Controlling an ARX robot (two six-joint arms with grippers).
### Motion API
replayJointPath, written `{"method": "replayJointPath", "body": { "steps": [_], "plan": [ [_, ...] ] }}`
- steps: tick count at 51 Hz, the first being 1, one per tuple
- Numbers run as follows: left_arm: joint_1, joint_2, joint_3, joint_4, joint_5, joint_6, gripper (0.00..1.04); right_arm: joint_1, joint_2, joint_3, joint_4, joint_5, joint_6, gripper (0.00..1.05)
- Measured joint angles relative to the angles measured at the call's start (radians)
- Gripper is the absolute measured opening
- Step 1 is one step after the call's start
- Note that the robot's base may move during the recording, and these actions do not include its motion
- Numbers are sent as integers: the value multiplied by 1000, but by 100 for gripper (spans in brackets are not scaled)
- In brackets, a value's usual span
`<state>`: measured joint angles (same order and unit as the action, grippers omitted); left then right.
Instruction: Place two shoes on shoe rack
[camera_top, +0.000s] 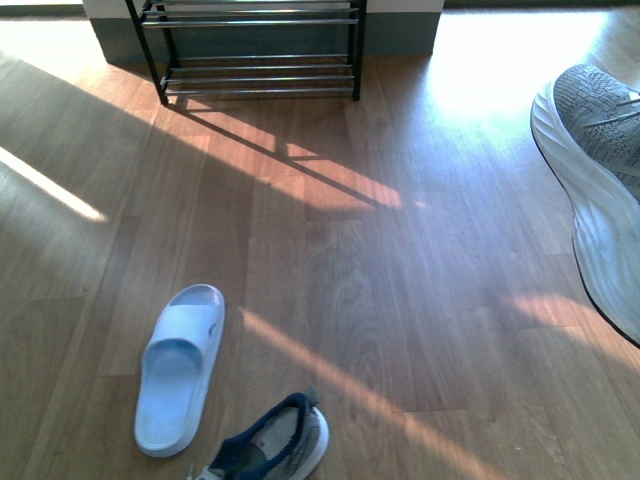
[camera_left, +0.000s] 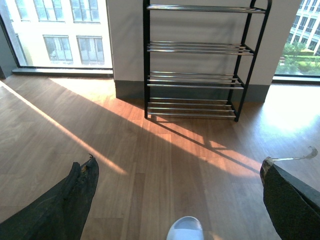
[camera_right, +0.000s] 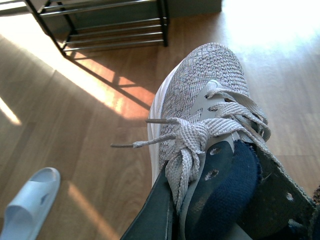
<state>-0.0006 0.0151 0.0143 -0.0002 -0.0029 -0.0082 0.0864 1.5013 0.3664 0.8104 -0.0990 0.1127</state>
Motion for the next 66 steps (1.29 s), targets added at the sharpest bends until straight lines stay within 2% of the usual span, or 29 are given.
{"method": "replayJointPath", "body": {
  "steps": [13,30,32,33,34,36,37,41,48,56,66],
  "plan": [
    [0,0,0,0,5,0,95,-15,0,0,0,27,0,1],
    [0,0,0,0,3,0,95,-5,0,0,0,1,0,1],
    [-10,15,7,-23,-33,-6,95,-5,0,0,0,2,0,1],
    [-38,56,41,-111,-131,-36,95,-5,0,0,0,2,0,1],
    [-54,104,67,-167,-188,-47,95,-5,0,0,0,2,0,1],
    [-59,258,118,-215,-275,-48,95,-5,0,0,0,5,0,1],
    [-51,320,129,-200,-278,-43,95,-5,0,0,0,9,0,1],
    [-25,627,170,-36,-223,39,95,-6,0,0,0,10,0,1],
    [-33,1135,262,227,-125,315,95,-6,0,0,0,6,0,1],
    [-80,1537,359,314,-89,461,95,-6,0,0,0,6,0,1],
    [-132,1957,519,374,-65,444,95,-6,0,0,0,7,0,1]
  ]
}}
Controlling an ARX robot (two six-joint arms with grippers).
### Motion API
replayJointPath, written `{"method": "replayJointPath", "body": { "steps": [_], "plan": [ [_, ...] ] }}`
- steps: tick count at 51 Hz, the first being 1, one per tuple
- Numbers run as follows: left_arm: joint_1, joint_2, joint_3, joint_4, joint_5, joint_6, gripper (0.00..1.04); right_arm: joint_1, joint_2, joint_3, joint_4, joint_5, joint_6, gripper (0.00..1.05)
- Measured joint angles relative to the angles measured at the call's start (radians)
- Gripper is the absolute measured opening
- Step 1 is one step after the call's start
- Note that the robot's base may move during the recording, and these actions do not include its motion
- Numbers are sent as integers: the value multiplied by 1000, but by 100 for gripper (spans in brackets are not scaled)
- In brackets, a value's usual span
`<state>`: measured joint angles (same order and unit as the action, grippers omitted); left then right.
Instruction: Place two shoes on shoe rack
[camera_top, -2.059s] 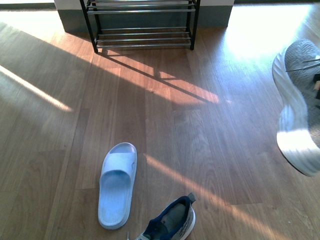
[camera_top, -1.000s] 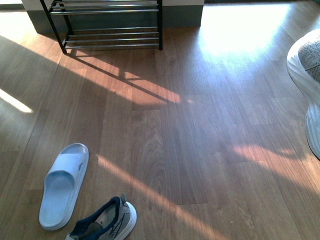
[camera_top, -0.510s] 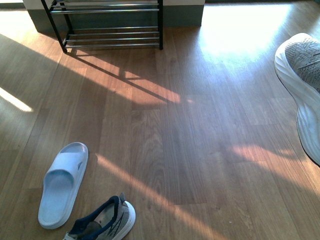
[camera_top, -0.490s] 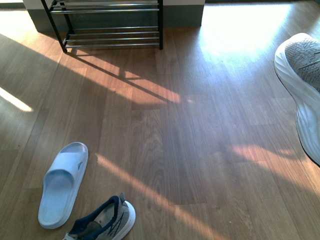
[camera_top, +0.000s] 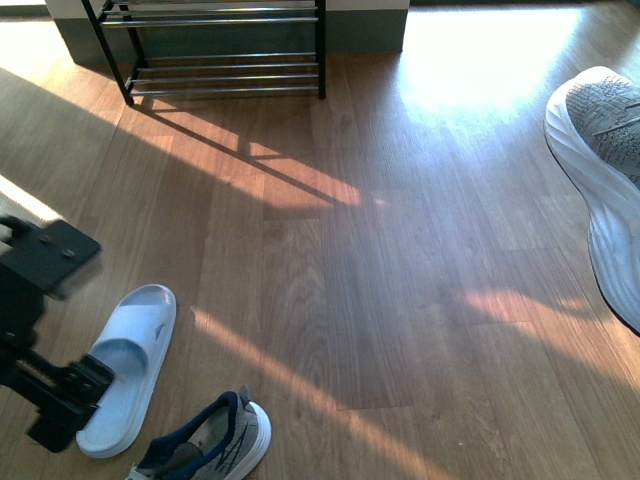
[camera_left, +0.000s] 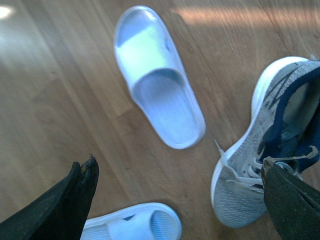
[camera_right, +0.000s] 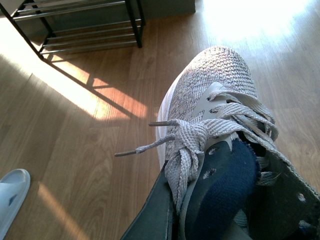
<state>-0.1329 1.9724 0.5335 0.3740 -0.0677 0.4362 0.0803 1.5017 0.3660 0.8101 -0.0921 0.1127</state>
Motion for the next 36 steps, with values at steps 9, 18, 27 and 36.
{"method": "replayJointPath", "body": {
  "steps": [9,18,27,36],
  "plan": [
    [-75,356,163,5,85,-101,95,0,0,0,0,-1,0,1],
    [-131,574,317,-24,145,-186,95,0,0,0,0,0,0,1],
    [-131,660,395,-30,150,-225,95,0,0,0,0,-1,0,1],
    [-137,703,440,-35,151,-250,95,0,0,0,0,-1,0,1]
  ]
}}
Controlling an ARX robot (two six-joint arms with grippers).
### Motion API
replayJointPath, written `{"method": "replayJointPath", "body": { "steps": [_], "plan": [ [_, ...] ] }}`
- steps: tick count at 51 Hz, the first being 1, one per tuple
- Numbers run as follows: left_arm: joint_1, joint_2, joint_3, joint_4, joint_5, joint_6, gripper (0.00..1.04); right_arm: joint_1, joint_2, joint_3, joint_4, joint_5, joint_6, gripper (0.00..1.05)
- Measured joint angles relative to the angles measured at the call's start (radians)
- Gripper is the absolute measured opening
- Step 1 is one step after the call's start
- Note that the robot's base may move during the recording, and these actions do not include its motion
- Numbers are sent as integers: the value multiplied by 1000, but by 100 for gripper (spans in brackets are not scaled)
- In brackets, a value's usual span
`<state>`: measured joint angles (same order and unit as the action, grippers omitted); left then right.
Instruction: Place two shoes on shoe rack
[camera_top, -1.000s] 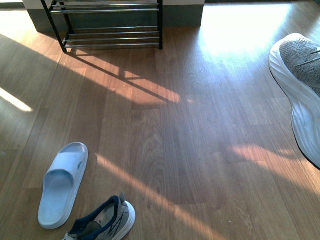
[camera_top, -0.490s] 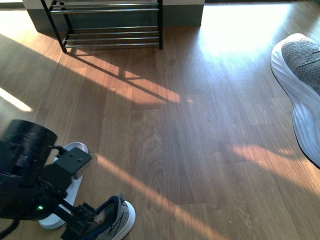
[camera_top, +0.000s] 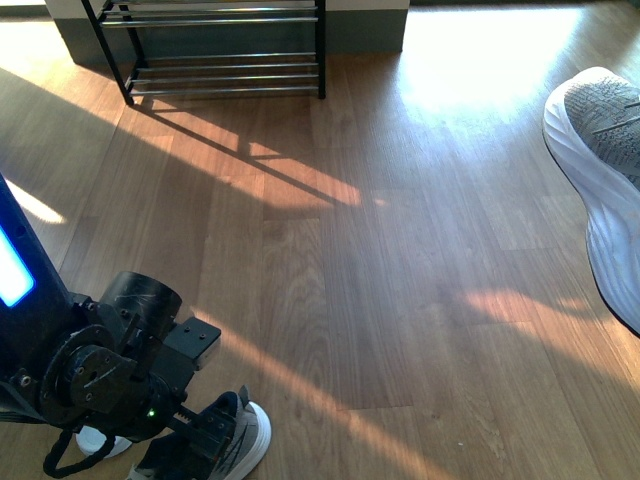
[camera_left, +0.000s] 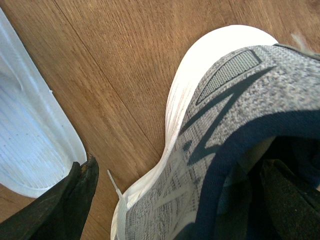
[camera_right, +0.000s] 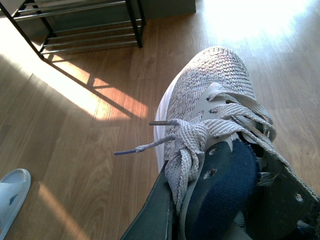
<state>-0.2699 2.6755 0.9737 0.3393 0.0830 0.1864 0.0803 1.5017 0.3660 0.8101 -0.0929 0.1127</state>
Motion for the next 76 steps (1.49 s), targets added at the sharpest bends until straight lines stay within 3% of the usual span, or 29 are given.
{"method": "replayJointPath", "body": {
  "steps": [9,12,19,33,40,54,61,66,76],
  "plan": [
    [-3,50,45,-2,-8,-32,95,0,0,0,0,0,0,1],
    [-6,64,58,-6,-13,-44,90,0,0,0,0,0,0,1],
    [-16,80,74,-6,-32,-74,73,0,0,0,0,0,0,1],
    [-29,81,71,42,-47,-187,17,0,0,0,0,0,0,1],
    [-26,75,55,68,-61,-253,1,0,0,0,0,0,0,1],
    [18,50,23,162,-49,-481,2,0,0,0,0,0,0,1],
    [49,27,5,264,-47,-701,2,0,0,0,0,0,0,1],
    [68,21,-3,334,-49,-890,2,0,0,0,0,0,0,1],
    [75,54,-11,479,-47,-1459,2,0,0,0,0,0,0,1]
  ]
}}
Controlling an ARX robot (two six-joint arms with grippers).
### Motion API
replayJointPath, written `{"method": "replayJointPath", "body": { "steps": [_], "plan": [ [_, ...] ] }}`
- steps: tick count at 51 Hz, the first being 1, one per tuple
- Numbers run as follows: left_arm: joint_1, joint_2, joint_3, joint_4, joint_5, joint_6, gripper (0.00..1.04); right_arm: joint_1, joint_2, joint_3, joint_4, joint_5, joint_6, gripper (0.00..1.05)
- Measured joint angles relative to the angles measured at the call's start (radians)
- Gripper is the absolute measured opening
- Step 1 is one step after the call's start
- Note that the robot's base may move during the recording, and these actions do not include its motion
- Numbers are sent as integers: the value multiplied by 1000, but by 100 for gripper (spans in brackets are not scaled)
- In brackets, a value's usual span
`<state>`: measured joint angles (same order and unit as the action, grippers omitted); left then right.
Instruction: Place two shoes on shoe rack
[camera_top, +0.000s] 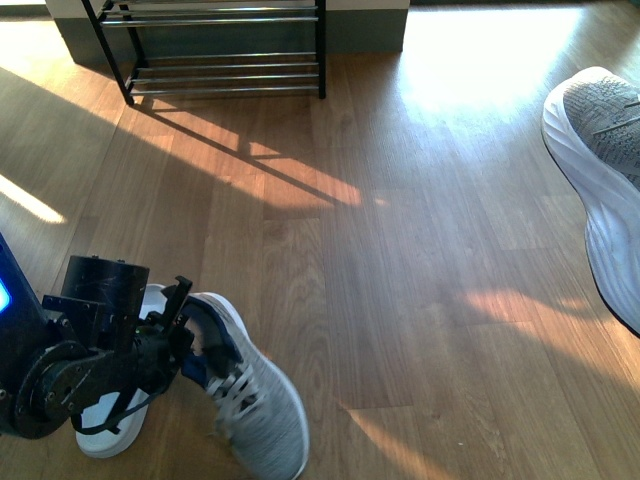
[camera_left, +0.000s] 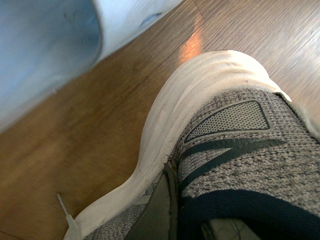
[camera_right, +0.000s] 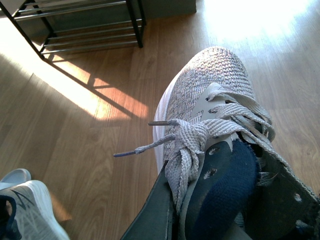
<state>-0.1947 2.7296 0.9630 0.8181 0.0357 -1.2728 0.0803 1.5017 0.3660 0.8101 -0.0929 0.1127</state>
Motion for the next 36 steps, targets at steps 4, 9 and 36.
{"method": "replayJointPath", "body": {
  "steps": [4,9,36],
  "plan": [
    [-3,22,-6,70,-1,-194,2,0,0,0,0,0,0,1],
    [-5,23,-6,77,-8,-335,2,0,0,0,0,0,0,1],
    [-11,-232,-68,-370,-288,492,96,0,0,0,0,0,0,1]
  ]
}}
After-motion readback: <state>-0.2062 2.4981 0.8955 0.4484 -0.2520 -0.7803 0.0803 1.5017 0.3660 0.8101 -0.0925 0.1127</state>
